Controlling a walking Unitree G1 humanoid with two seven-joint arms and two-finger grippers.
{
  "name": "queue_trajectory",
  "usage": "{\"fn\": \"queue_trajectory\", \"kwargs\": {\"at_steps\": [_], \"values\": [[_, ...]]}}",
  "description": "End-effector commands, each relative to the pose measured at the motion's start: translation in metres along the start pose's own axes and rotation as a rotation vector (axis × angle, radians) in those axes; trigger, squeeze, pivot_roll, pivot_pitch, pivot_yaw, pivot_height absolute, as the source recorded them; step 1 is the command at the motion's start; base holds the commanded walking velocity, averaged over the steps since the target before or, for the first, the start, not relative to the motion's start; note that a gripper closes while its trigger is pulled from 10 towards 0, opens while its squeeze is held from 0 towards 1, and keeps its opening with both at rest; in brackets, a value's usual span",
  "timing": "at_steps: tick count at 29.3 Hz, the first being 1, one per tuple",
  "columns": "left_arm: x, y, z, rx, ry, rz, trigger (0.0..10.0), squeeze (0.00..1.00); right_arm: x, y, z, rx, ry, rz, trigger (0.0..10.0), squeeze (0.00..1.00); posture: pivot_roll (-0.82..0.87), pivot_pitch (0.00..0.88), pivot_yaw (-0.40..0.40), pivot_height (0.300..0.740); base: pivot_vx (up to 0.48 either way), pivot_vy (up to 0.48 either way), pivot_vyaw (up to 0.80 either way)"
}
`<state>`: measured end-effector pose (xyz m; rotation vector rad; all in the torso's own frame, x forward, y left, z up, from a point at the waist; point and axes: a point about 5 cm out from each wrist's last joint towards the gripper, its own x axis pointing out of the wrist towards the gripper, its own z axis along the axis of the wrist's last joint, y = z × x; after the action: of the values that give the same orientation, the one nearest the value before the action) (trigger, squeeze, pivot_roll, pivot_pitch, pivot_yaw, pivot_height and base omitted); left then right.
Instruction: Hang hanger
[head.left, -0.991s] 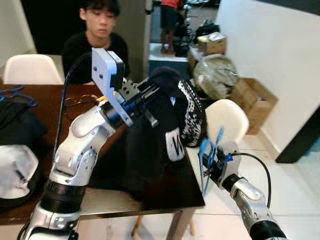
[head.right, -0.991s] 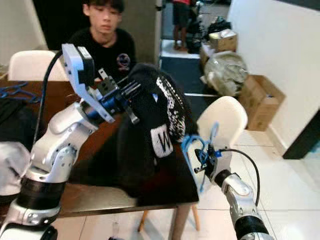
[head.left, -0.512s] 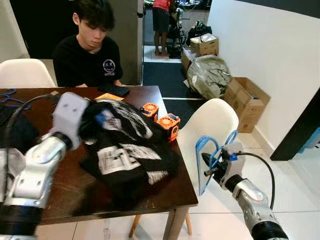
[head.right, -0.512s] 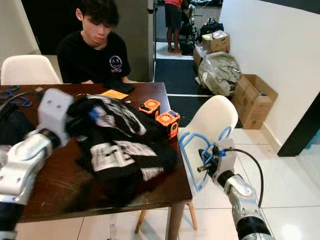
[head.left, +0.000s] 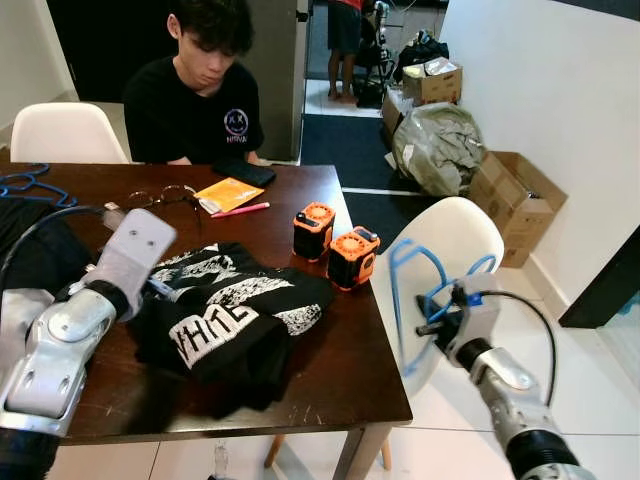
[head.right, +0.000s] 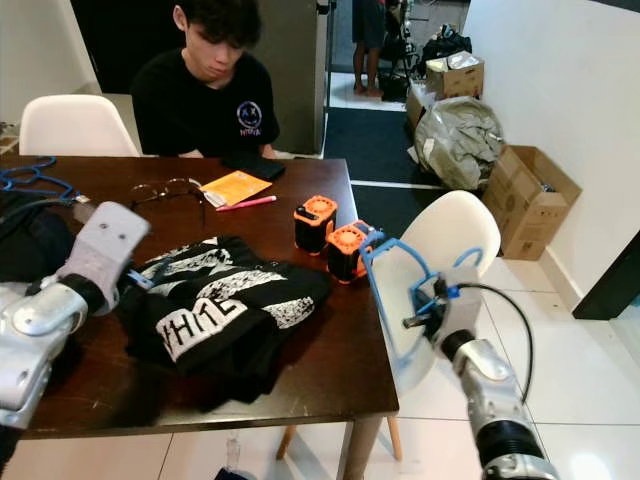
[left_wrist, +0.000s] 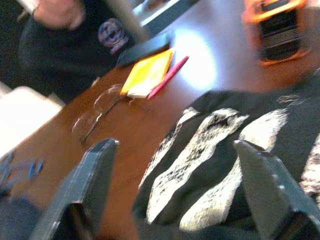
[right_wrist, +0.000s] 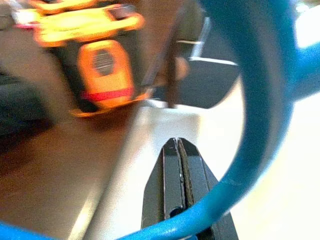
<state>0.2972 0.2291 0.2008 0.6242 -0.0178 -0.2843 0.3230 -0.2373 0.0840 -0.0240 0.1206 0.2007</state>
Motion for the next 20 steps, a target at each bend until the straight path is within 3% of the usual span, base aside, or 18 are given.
{"fn": "queue_trajectory", "kwargs": {"at_steps": [1, 2, 3, 4, 5, 6, 7, 9, 10, 12, 13, 14, 15, 17, 19, 20], "values": [[-0.005, -0.010, 0.006, 0.020, -0.008, -0.135, 10.0, 1.00, 0.002, -0.010, 0.011, -0.046, -0.006, -0.055, 10.0, 0.00, 0.03, 0.000, -0.051, 0.740, 0.000, 0.000, 0.00], [-0.008, -0.011, 0.023, -0.031, -0.097, -0.180, 10.0, 1.00, 0.004, -0.022, 0.026, -0.123, -0.014, -0.134, 10.0, 0.00, 0.04, 0.000, -0.051, 0.740, 0.000, 0.000, 0.00], [-0.008, -0.011, 0.023, -0.031, -0.097, -0.180, 10.0, 1.00, 0.004, -0.022, 0.026, -0.123, -0.014, -0.134, 10.0, 0.00, 0.04, 0.000, -0.051, 0.740, 0.000, 0.000, 0.00], [-0.010, -0.010, 0.041, -0.094, -0.216, -0.195, 10.0, 1.00, 0.007, -0.030, 0.040, -0.196, -0.021, -0.199, 10.0, 0.00, 0.04, 0.000, -0.051, 0.740, 0.000, 0.000, 0.00], [-0.010, -0.010, 0.041, -0.094, -0.216, -0.195, 10.0, 1.00, 0.007, -0.030, 0.040, -0.196, -0.021, -0.199, 10.0, 0.00, 0.04, 0.000, -0.051, 0.740, 0.000, 0.000, 0.00], [-0.010, -0.011, 0.058, -0.214, -0.351, -0.183, 10.0, 0.00, 0.011, -0.032, 0.054, -0.274, -0.032, -0.240, 10.0, 0.00, 0.04, 0.000, -0.053, 0.740, 0.000, 0.000, 0.00], [-0.011, -0.011, 0.070, -0.335, -0.456, -0.166, 10.0, 0.00, 0.014, -0.032, 0.064, -0.331, -0.044, -0.257, 10.0, 0.00, 0.04, 0.000, -0.053, 0.740, 0.000, 0.000, 0.00], [-0.011, -0.011, 0.070, -0.335, -0.456, -0.166, 10.0, 0.00, 0.014, -0.032, 0.064, -0.331, -0.044, -0.257, 10.0, 0.00, 0.04, 0.000, -0.053, 0.740, 0.000, 0.000, 0.00], [-0.011, -0.011, 0.075, -0.406, -0.511, -0.162, 10.0, 0.00, 0.015, -0.030, 0.069, -0.360, -0.051, -0.259, 10.0, 0.00, 0.04, 0.000, -0.053, 0.740, 0.000, 0.000, 0.00], [-0.011, -0.011, 0.075, -0.406, -0.511, -0.162, 10.0, 0.00, 0.015, -0.030, 0.069, -0.360, -0.051, -0.259, 10.0, 0.00, 0.04, 0.000, -0.053, 0.740, 0.000, 0.000, 0.00], [-0.003, -0.022, 0.069, -0.532, -0.518, -0.145, 10.0, 0.00, 0.019, -0.022, 0.084, -0.352, -0.120, -0.247, 10.0, 0.00, 0.05, 0.000, -0.056, 0.740, 0.000, 0.000, 0.00], [-0.003, -0.022, 0.069, -0.532, -0.518, -0.145, 10.0, 0.00, 0.019, -0.022, 0.084, -0.352, -0.120, -0.247, 10.0, 0.00, 0.05, 0.000, -0.056, 0.740, 0.000, 0.000, 0.00], [0.002, -0.034, 0.065, -0.695, -0.558, -0.148, 10.0, 0.00, 0.022, -0.013, 0.102, -0.338, -0.202, -0.221, 10.0, 0.00, 0.03, 0.000, -0.053, 0.740, 0.000, 0.000, 0.00], [0.002, -0.034, 0.065, -0.695, -0.558, -0.148, 10.0, 0.00, 0.022, -0.013, 0.102, -0.338, -0.202, -0.221, 10.0, 0.00, 0.03, 0.000, -0.053, 0.740, 0.000, 0.000, 0.00], [0.004, -0.045, 0.065, -0.906, -0.660, -0.188, 10.0, 0.00, 0.022, 0.000, 0.129, -0.308, -0.322, -0.174, 10.0, 0.00, 0.03, 0.000, -0.051, 0.740, 0.000, 0.000, 0.00], [0.004, -0.045, 0.065, -0.906, -0.660, -0.188, 10.0, 0.00, 0.022, 0.000, 0.129, -0.308, -0.322, -0.174, 10.0, 0.00, 0.03, 0.000, -0.051, 0.740, 0.000, 0.000, 0.00]]}}
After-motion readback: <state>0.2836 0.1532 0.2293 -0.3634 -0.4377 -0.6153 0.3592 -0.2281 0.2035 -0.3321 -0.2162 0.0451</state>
